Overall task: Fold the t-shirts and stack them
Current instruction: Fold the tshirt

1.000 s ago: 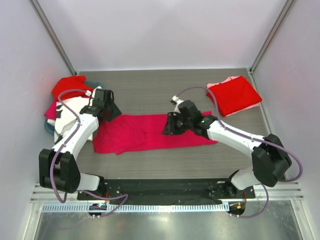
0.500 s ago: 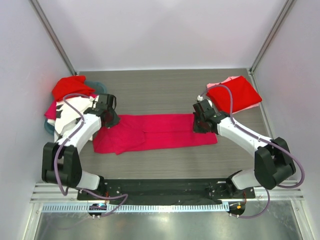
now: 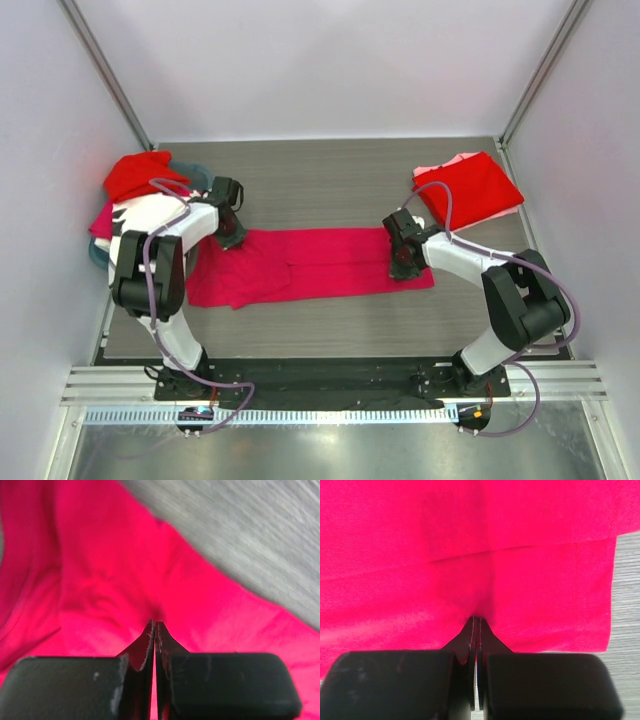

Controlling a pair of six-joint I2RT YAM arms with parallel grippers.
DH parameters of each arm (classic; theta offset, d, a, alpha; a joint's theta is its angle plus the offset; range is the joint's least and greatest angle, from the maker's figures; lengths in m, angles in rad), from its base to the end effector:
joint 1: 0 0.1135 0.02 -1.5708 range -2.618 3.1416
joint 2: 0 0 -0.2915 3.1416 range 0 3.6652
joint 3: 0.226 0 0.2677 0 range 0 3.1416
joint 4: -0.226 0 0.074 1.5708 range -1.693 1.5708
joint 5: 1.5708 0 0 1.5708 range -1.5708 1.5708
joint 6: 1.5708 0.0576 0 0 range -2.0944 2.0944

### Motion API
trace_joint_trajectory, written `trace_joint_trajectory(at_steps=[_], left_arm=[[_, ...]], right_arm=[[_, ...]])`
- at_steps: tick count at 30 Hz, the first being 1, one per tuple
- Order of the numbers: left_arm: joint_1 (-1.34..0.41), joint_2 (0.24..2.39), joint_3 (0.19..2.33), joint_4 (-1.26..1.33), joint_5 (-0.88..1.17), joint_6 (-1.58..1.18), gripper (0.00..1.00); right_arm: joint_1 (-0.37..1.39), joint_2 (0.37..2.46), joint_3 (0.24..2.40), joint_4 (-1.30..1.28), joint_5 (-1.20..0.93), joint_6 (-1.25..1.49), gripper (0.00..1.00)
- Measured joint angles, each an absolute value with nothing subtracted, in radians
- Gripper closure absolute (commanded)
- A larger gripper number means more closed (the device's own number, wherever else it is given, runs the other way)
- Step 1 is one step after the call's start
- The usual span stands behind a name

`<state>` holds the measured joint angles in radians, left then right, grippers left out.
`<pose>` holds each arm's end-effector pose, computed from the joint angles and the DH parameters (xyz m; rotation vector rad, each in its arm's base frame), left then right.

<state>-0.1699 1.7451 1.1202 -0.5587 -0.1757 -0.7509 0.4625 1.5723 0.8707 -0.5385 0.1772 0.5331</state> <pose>0.3630 -0.0521 0.1756 -0.8235 2.5907 -0.0223 0.2738 0.1252 0.1588 0.1387 2.7645 0.0045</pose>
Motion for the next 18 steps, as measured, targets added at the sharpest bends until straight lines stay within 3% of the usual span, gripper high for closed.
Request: trace_joint_trajectory(at_steps=[11,18], left_arm=[[-0.171,2.014,1.428,-0.607,-0.154,-0.747,1.00],[-0.233,2.328,1.939,-0.733,-0.113,-0.736,1.00]], right_arm=[[0.532,1.445,0.723,-0.428,0.138,0.627,0.99],[0.971,1.465,0.727,-0.402,0.076,0.824,0.99]])
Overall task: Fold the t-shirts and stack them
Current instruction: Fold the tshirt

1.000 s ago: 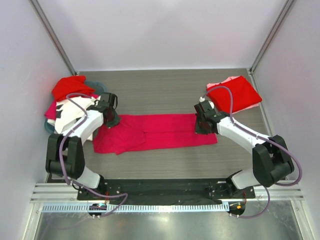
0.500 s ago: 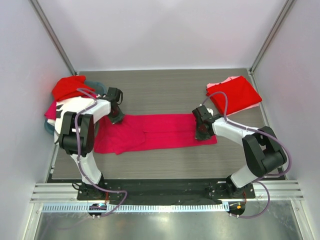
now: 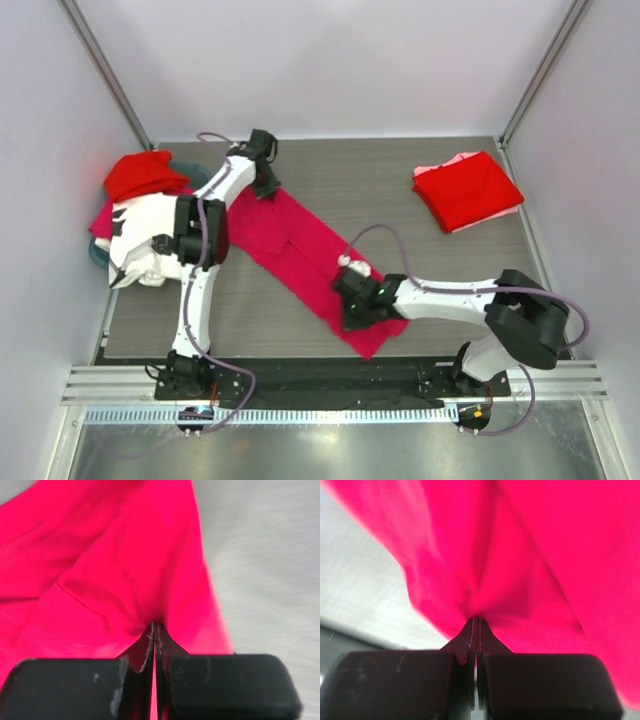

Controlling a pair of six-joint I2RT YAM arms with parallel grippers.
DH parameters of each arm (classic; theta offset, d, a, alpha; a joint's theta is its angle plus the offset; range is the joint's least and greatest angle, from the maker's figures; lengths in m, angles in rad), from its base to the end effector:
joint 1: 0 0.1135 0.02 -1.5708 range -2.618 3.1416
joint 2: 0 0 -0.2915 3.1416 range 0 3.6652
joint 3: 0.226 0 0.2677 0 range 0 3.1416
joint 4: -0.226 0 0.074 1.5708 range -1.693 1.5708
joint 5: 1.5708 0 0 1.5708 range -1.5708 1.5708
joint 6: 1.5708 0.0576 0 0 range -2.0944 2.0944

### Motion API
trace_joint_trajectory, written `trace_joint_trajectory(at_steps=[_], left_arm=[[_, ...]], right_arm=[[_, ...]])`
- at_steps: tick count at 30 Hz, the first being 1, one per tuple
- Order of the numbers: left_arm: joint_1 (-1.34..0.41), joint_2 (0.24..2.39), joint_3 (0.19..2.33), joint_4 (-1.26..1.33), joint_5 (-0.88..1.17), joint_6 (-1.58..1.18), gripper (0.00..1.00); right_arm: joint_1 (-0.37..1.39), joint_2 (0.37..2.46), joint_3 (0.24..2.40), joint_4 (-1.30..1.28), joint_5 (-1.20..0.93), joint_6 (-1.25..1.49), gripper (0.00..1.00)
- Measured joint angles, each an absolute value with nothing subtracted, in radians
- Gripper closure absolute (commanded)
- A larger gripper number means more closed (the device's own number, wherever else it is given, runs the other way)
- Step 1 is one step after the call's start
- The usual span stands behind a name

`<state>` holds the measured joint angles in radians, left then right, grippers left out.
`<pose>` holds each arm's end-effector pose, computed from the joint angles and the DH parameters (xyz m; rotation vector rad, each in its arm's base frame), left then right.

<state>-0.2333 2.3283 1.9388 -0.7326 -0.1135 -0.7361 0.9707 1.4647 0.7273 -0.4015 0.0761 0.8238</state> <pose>0.5282 -0.1188 0.1635 -0.7026 2.5956 -0.1507 0.1604 0.2266 0.1530 -0.1811 2.7788 0.4113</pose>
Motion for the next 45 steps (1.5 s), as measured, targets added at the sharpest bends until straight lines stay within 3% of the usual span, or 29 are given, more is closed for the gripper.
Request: trace_joint_trajectory(at_steps=[4,7,15,23,30,33,34,36,37,39,45], left_arm=[[-0.340,2.555,2.327,-0.806,-0.094,-0.739,1.00],[-0.409,2.637,2.455,-0.795,-0.049,-0.776,1.00],[-0.461,2.686,2.475,-0.659,0.090,-0.905,1.00],[-0.414,2.795,2.564,-0.442,0.109,-1.013,1.00],[-0.403,2.817,2.557,-0.314,0.167,-1.026,0.97],[-0.406,2.726,2.421,-0.297,0.184,-0.975,0.88],[-0.406,2.682,2.366,-0.299,0.186,-0.956,0.75],[-0.410,2.545,2.222,-0.313,0.192,-0.907,0.67],[-0.410,2.481,2.169,-0.328,0.199,-0.884,0.67],[-0.411,2.334,2.076,-0.349,0.204,-0.845,0.69],[-0.412,1.782,1.710,-0.341,0.167,-0.777,0.69]], right_arm=[[1.136,1.574,0.837,-0.389,0.034,0.891,0.99],[1.182,1.618,0.917,-0.373,0.017,0.898,0.99],[1.131,1.472,0.997,-0.377,0.053,0.875,0.86],[0.917,1.246,0.936,-0.444,0.094,0.829,0.78],[0.776,1.209,0.911,-0.509,0.121,0.759,0.72],[0.738,1.214,0.911,-0.521,0.132,0.727,0.70],[0.728,1.221,0.910,-0.528,0.137,0.715,0.69],[0.713,1.237,0.908,-0.537,0.148,0.699,0.71],[0.709,1.245,0.903,-0.538,0.152,0.688,0.74],[0.705,1.263,0.893,-0.548,0.154,0.666,0.99],[0.710,1.389,0.891,-0.565,0.144,0.613,0.99]])
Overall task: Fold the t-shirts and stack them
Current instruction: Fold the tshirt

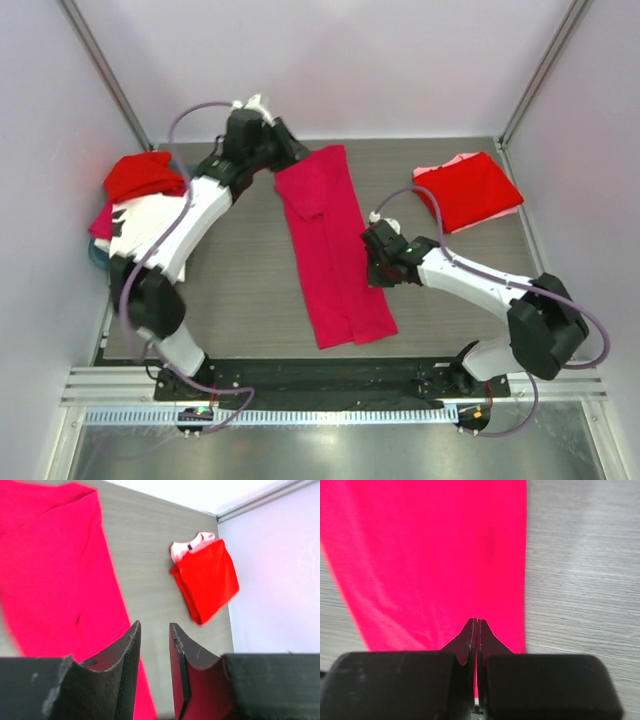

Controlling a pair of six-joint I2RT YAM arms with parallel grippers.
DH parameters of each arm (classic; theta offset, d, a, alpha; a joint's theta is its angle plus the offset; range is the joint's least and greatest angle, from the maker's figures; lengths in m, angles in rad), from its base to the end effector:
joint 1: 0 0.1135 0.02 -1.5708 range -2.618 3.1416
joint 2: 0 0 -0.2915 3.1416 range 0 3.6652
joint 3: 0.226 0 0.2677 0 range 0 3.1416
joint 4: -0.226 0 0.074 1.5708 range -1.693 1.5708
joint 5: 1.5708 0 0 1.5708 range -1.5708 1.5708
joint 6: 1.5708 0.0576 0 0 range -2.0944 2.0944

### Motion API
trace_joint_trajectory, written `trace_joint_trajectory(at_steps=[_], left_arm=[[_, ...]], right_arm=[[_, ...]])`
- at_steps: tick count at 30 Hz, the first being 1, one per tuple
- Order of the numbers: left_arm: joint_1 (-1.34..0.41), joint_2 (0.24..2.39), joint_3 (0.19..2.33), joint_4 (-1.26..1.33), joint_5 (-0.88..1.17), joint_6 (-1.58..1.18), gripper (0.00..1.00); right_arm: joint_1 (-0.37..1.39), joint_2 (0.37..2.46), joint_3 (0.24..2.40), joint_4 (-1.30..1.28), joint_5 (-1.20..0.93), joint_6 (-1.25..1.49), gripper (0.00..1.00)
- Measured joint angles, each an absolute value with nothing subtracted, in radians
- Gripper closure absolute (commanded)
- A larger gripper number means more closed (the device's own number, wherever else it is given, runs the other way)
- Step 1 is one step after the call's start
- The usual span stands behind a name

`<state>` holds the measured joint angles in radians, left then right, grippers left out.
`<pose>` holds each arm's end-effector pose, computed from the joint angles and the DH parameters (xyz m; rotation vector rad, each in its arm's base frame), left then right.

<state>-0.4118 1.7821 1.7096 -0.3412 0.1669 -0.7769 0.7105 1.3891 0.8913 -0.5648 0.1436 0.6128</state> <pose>0.4227 -0.1951 0.3869 -0.2682 2.0846 -0.9129 0.2244 0.1822 0.2139 -0.0797 2.6407 0.2716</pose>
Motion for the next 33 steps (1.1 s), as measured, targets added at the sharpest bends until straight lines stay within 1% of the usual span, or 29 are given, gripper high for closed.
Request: trace_joint_trajectory(at_steps=[2,5,9,10,12,17,21,27,28,29,30,33], left_arm=[[-0.412,1.611,1.552,-0.339,0.147,-0.773,0.69],[-0.412,1.480,1.388,-0.340,0.122,-0.773,0.69],[-0.412,1.424,1.206,-0.377,0.104,-0.775,0.69],[-0.412,1.417,1.161,-0.397,0.104,-0.776,0.67],[-0.411,1.398,1.094,-0.423,0.104,-0.778,0.63],[-0.411,1.290,0.957,-0.459,0.118,-0.799,0.62],[-0.411,1.166,0.848,-0.475,0.134,-0.808,0.55],[-0.411,1.054,0.736,-0.542,0.155,-0.808,0.53],[-0.411,1.032,0.701,-0.542,0.169,-0.809,0.52],[-0.411,1.014,0.673,-0.548,0.182,-0.813,0.51],[-0.411,0.991,0.636,-0.551,0.201,-0.825,0.49],[-0.411,0.916,0.546,-0.559,0.243,-0.856,0.45]], right_arm=[[0.719,1.422,0.891,-0.572,0.147,0.602,0.99],[0.738,1.432,0.888,-0.573,0.148,0.596,0.99],[0.773,1.453,0.870,-0.564,0.156,0.598,0.99],[0.786,1.465,0.863,-0.562,0.158,0.601,0.99],[0.814,1.491,0.852,-0.559,0.167,0.609,0.99],[0.902,1.546,0.842,-0.540,0.196,0.654,0.99],[0.990,1.572,0.861,-0.511,0.220,0.707,0.99],[1.079,1.602,0.893,-0.472,0.199,0.771,0.98],[1.084,1.596,0.891,-0.473,0.195,0.780,0.91],[1.084,1.586,0.889,-0.475,0.194,0.789,0.88],[1.084,1.568,0.885,-0.475,0.190,0.799,0.80],[1.084,1.486,0.858,-0.476,0.178,0.827,0.72]])
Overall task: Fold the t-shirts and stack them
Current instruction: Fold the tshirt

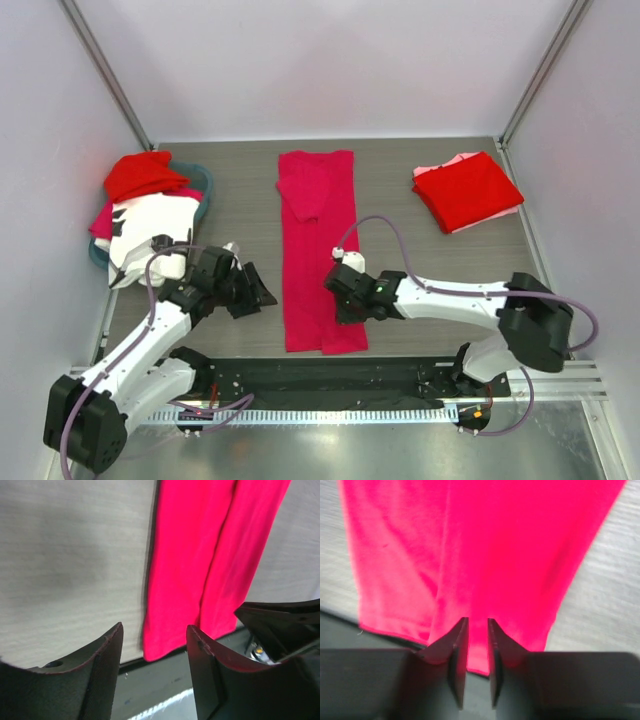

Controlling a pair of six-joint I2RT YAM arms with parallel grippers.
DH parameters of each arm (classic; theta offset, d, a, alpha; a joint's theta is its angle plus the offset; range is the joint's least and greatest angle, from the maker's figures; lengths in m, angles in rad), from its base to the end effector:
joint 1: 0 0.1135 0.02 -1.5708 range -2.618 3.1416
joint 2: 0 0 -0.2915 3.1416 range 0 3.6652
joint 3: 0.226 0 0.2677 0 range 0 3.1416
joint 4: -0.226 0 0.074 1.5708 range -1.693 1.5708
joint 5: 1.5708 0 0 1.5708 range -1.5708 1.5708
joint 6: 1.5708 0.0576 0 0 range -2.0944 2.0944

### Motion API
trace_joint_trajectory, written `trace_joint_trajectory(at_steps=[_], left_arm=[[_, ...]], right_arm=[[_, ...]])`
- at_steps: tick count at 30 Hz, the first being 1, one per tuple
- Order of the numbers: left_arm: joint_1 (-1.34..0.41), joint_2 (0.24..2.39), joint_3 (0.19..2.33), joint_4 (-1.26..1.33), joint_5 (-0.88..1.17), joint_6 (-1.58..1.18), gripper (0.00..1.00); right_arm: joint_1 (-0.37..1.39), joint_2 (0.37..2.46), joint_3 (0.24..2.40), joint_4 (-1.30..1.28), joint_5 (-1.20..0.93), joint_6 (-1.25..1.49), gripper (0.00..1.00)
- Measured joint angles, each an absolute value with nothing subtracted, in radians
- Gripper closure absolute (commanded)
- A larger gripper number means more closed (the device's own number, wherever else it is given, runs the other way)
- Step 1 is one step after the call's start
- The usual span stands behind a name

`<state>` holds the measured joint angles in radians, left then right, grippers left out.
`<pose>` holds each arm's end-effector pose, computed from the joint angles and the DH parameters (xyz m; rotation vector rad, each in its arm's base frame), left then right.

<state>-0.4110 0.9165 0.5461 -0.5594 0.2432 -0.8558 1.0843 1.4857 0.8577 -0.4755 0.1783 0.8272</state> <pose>0.1642 -0.0867 0.2022 -0.4808 2.6148 -0.7836 0.1495 0.2608 0.1825 -0.2895 2.6881 0.3860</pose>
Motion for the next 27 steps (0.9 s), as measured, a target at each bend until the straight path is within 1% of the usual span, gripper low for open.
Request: trace_joint_trajectory(at_steps=[1,5,6,8,10,16,25,27], left_arm=[[-0.412,0.891,0.521,-0.560,0.260,-0.866,0.44],[-0.440,0.831,0.458,-0.551,0.320,-0.920,0.43],[-0.450,0.831,0.451,-0.546,0.330,-0.932,0.42],[-0.472,0.839,0.436,-0.533,0.344,-0.947,0.42],[-0.495,0.850,0.419,-0.513,0.354,-0.966,0.42],[-0.569,0.891,0.324,-0.408,0.383,-1.042,0.45],[-0.647,0.971,0.299,-0.302,0.395,-1.100,0.48],[-0.661,0.992,0.299,-0.282,0.394,-1.105,0.52]], right_arm=[[1.086,1.447,0.843,-0.474,0.176,0.842,0.68],[1.097,1.313,0.772,-0.476,0.173,0.894,0.62],[1.098,1.289,0.753,-0.479,0.173,0.903,0.57],[1.099,1.244,0.707,-0.490,0.173,0.933,0.56],[1.099,1.205,0.645,-0.505,0.170,0.964,0.56],[1.099,1.131,0.520,-0.534,0.153,1.031,0.55],[1.099,1.091,0.465,-0.463,0.099,1.081,0.57],[1.098,1.091,0.460,-0.444,0.089,1.084,0.59]])
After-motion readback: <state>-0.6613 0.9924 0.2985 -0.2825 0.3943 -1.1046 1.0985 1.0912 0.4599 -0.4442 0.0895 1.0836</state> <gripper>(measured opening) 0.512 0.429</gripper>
